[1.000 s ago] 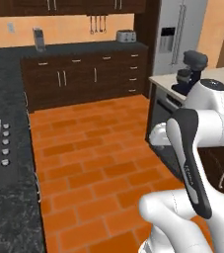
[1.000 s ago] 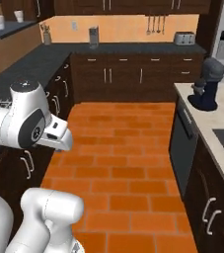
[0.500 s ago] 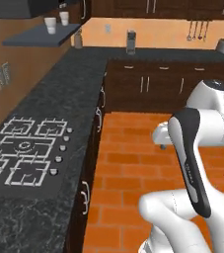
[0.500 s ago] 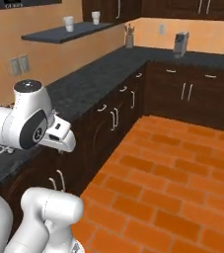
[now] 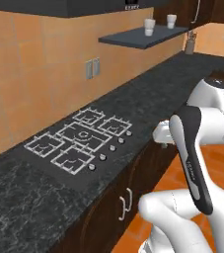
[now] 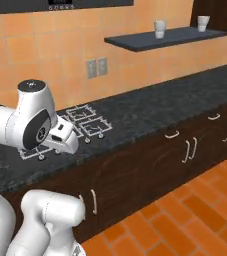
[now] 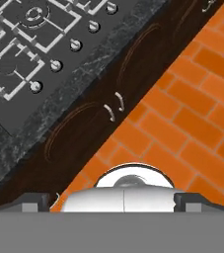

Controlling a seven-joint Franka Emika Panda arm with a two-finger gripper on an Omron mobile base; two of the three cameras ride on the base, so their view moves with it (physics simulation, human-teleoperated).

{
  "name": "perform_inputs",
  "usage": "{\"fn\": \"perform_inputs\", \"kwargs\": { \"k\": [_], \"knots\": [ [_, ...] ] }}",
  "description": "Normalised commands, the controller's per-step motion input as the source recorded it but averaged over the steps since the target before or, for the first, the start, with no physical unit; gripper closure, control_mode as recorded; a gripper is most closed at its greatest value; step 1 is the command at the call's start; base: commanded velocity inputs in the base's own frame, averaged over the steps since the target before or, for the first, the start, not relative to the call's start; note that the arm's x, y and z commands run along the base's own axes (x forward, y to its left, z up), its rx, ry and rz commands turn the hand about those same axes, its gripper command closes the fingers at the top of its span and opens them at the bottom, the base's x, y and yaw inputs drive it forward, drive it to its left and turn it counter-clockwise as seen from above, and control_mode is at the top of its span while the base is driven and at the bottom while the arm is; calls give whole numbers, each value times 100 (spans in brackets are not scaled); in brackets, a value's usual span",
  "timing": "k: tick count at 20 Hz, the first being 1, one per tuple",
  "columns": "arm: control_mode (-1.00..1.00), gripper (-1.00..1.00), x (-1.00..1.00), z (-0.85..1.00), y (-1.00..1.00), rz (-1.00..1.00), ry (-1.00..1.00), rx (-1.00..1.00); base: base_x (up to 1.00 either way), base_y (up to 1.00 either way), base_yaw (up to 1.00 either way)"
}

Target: Navigate to the range hood.

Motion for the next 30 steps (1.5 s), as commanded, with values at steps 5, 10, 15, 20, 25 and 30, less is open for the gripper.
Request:
{"fn": "perform_inputs", "kwargs": {
  "k": [5, 10, 15, 20, 25, 30],
  "knots": [
    [100, -100, 0, 0, 0, 0, 0, 0, 1, -50, 89],
    [100, -100, 0, 0, 0, 0, 0, 0, 15, -100, 45],
    [100, -100, 0, 0, 0, 0, 0, 0, 95, -76, 56],
    [100, -100, 0, 0, 0, 0, 0, 0, 89, -75, 52],
    [100, -100, 0, 0, 0, 0, 0, 0, 2, -8, 5],
    [100, -100, 0, 0, 0, 0, 0, 0, 0, 0, 0]
  ]
}}
